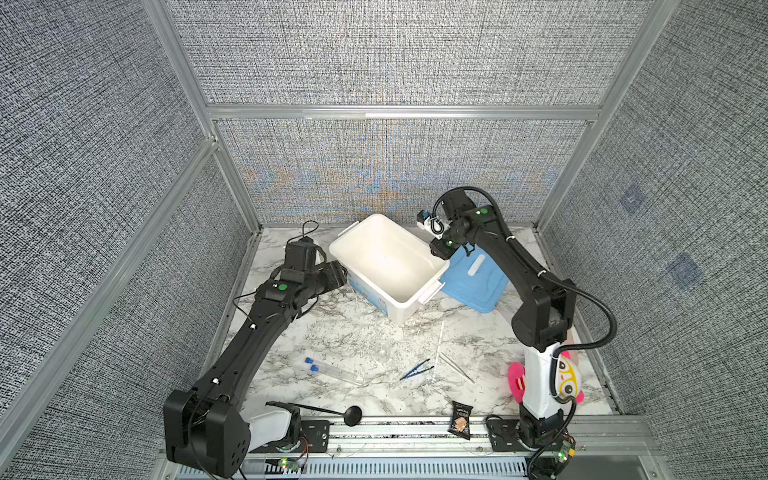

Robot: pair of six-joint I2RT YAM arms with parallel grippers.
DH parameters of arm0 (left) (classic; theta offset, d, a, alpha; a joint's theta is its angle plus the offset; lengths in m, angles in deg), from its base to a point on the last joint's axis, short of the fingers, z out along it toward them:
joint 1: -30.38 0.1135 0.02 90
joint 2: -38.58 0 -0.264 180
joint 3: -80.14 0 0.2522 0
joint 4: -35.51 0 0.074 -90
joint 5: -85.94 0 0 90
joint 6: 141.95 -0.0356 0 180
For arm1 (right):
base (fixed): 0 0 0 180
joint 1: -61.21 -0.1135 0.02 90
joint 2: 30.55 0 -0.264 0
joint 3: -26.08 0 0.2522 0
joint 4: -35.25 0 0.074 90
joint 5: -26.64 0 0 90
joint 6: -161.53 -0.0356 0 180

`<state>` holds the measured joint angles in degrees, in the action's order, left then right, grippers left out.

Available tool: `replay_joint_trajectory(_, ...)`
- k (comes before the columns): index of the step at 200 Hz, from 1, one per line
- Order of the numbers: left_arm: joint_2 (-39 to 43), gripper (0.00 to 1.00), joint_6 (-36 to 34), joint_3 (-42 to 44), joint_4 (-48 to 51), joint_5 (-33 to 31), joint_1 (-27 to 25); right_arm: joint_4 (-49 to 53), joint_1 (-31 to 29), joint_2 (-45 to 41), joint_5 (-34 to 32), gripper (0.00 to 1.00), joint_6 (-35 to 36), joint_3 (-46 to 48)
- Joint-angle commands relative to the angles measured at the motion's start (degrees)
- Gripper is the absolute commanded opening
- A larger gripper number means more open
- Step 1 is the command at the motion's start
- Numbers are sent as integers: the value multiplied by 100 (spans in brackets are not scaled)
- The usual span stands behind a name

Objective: Organize the chemistry lab equipment
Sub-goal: 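Slide the held white bin toward the blue lid with both grippers, then grasp the clear glass beaker with the right gripper while left arm withdraws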

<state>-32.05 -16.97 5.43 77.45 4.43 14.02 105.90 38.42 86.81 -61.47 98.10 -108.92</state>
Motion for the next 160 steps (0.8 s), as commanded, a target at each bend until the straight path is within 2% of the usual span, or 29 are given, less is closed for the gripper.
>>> replay_joint_trajectory(1,261,71,35,90,210,-502,1,-234,-65,-435,-31,47,-465,65)
replay_joint_trajectory(34,818,74,-95,337,370,-1089,10,-1063,-444,-1460,265,47,-669,910)
replay_joint_trajectory(59,1169,86,-195,430,609,-1554,60,-1433,-984,-2047,812,47,-745,1527)
replay_joint_trajectory(74,1291,96,-220,423,779,-1791,158,-1589,-1395,-2294,902,46,-915,1845)
replay_joint_trajectory(85,1363,99,-257,382,914,-1880,268,-1625,-1761,-2411,986,46,-937,2058)
replay_joint_trajectory(127,1435,99,-533,359,854,-1842,836,-1034,-3173,-2391,1145,46,-177,2512)
replay_joint_trajectory(145,1358,99,-625,338,776,-1737,1020,-850,-3629,-2330,972,46,333,2810)
replay_joint_trajectory(160,1268,99,-625,356,698,-1494,1169,-665,-3893,-2253,1200,46,973,3096)
